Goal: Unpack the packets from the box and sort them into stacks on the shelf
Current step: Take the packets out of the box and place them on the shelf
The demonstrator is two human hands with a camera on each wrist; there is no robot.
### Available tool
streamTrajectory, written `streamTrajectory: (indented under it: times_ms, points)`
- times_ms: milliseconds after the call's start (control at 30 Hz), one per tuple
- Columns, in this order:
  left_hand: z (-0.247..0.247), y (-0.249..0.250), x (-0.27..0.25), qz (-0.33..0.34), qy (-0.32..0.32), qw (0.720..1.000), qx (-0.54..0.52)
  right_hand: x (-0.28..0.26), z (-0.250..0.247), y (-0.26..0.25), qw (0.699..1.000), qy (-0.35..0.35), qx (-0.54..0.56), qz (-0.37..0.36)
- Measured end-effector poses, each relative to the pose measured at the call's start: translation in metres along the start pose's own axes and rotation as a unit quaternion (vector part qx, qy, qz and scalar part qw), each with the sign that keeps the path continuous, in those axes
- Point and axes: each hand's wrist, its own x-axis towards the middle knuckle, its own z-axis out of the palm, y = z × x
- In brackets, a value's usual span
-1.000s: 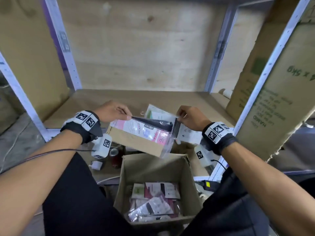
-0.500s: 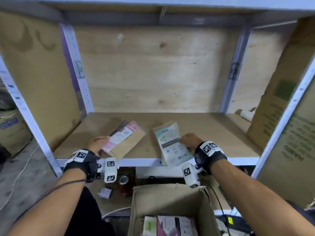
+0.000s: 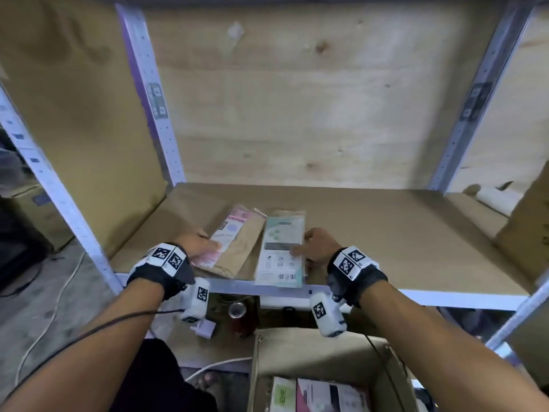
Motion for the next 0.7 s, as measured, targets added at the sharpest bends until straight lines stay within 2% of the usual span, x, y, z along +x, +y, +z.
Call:
streamTrajectory:
  times_ms: [67, 200, 300, 433, 567, 700]
  points:
    - [0.001, 0.002, 0.001, 0.003, -0.026, 0.999, -0.035, 0.003, 0.001, -0.006, 1.0, 0.0, -0.008, -0.001]
    - [-0.002, 0.001, 0.022, -0.004, 0.025, 1.0, -0.011, 0.036, 0.013, -0.023, 1.0, -0.008, -0.008, 0.005]
    - [-0.012, -0.003, 0.043, -0.035, -0.002, 0.998, -0.052, 0.061, 0.022, -0.039, 1.0, -0.002, -0.016, 0.016]
    - [-0.029, -0.003, 0.064, -0.02, 0.051, 0.999, 0.007, 0.099, 0.036, -0.057, 0.999, 0.001, -0.032, 0.016]
    - [-0.047, -0.001, 0.078, 0.002, 0.096, 0.995, 0.042, 0.134, 0.053, -0.073, 0.995, 0.029, -0.088, -0.022]
    - [-0.057, 0.001, 0.097, 0.005, 0.135, 0.99, 0.034, 0.167, 0.066, -0.086, 0.988, 0.021, -0.148, -0.045]
